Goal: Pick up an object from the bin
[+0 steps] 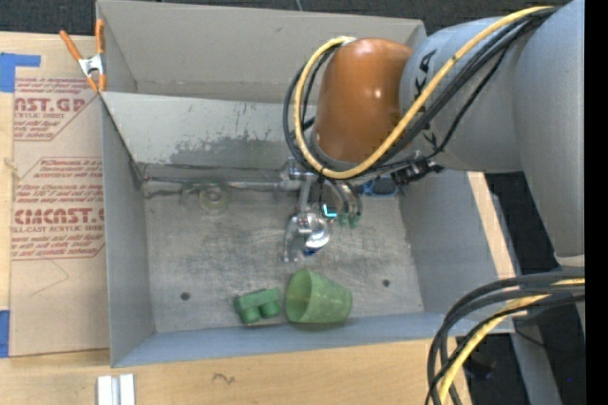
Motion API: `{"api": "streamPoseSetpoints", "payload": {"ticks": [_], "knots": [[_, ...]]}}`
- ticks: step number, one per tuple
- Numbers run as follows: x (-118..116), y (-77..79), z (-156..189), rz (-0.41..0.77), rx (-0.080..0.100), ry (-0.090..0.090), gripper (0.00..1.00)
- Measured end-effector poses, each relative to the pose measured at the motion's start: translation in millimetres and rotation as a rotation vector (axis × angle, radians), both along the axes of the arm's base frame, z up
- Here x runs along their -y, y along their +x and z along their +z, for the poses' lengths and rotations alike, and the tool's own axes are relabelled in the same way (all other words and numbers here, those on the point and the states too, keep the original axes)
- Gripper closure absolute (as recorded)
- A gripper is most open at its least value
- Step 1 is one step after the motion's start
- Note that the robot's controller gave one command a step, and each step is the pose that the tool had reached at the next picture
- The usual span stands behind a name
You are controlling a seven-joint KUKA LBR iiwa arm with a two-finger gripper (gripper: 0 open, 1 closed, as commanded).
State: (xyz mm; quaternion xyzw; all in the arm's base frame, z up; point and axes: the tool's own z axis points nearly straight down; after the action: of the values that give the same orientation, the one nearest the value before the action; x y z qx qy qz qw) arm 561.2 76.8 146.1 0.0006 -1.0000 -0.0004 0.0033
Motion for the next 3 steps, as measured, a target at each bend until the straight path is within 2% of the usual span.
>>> {"api": "streamPoseSetpoints", "payload": {"ticks": [1,2,3], "knots": [[79,-67.5,-73,0.647,0.024,0.001,0.00],[125,-77.2,-46,0.633,0.008,0.001,0.00],[128,-82.6,-47,0.874,0.007,0.004,0.00]]}}
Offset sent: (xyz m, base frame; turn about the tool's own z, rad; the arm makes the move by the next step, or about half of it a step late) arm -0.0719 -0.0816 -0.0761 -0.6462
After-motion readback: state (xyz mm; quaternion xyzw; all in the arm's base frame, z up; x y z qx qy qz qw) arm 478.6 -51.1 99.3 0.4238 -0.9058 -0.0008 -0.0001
